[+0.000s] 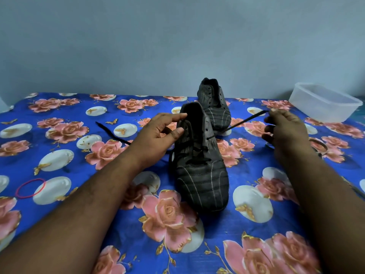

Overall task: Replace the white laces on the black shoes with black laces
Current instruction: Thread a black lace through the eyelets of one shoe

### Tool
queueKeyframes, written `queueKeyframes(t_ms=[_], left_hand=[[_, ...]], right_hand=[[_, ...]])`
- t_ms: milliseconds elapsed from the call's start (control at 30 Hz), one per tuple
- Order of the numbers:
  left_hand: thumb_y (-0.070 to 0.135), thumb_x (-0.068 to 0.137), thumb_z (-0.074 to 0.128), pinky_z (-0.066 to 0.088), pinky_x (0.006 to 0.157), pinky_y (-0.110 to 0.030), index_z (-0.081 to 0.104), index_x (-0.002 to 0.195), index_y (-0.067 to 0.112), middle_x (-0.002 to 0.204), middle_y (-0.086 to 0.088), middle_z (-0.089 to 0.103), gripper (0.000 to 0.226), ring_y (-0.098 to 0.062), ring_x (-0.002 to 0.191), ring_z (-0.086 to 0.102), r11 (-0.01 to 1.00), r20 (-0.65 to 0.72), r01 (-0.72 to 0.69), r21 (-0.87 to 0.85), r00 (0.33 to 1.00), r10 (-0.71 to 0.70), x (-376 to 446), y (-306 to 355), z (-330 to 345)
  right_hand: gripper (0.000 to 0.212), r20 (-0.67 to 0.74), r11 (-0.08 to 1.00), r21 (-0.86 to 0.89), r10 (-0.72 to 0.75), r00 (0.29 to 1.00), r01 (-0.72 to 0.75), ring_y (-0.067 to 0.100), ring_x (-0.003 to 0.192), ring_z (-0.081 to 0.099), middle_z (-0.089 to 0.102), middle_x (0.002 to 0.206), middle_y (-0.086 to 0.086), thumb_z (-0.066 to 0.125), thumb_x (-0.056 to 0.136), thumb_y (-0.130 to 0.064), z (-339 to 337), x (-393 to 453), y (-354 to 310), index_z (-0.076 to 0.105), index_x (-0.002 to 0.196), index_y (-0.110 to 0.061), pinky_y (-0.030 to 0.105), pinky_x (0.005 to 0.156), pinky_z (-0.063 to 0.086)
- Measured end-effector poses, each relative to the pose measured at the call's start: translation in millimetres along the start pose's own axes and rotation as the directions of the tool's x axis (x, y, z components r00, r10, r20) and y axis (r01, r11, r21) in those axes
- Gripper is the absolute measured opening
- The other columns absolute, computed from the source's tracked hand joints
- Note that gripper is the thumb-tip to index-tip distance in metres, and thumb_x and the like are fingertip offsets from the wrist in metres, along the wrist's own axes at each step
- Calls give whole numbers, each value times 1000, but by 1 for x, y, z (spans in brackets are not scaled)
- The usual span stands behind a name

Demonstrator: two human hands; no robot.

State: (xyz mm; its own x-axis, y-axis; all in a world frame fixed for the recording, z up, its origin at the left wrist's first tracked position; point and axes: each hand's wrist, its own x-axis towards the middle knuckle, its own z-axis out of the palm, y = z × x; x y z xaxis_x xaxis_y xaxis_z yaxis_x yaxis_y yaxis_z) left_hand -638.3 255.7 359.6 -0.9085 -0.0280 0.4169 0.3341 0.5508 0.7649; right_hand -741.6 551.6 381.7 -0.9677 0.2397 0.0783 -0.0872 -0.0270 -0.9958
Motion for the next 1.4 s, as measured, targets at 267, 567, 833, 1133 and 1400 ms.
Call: queueKeyframes(t_ms=[267,567,833,1133,1400], left_hand=[[26,94,70,53,72,-21,61,126,23,100,4,63,33,-6,74,61,982,41,132,-133,991,-128,1,-4,-1],[38,90,70,56,77,-41,57,116,28,96,2,63,31,-10,71,59,974,72,173,-145,984,-164,1,-9,1],[41,89,70,57,78,-38,56,119,19,104,-11,66,39,-11,76,61,964,91,224,-141,973,-213,1,-9,3],[50,90,60,41,68,-33,58,85,0,73,-10,60,50,-17,69,50,975,273,172,-138,953,-130,-3,-4,-10],[28,86,72,50,79,-19,71,89,10,84,2,73,18,-6,81,64,963,371,188,-195,923,-105,-3,-6,-17]], right_hand=[[23,453,694,-325,-483,750,643,-1,81,53,61,94,-7,70,90,-39,24,-29,7,68,109,-26,19,74,40],[9,700,531,-215,-502,509,820,1,87,53,63,84,-11,73,90,-26,32,-46,6,66,85,-28,14,78,37],[3,271,661,-515,-479,835,546,0,72,53,61,83,-10,67,96,-24,1,4,15,66,95,-21,19,69,42],[18,430,558,-457,-543,722,692,-4,92,48,56,104,-6,69,94,-34,10,-12,14,68,110,-27,32,88,43],[16,735,406,-226,-525,429,885,15,99,56,66,97,-10,68,88,-50,31,-42,9,71,98,-38,12,86,34]])
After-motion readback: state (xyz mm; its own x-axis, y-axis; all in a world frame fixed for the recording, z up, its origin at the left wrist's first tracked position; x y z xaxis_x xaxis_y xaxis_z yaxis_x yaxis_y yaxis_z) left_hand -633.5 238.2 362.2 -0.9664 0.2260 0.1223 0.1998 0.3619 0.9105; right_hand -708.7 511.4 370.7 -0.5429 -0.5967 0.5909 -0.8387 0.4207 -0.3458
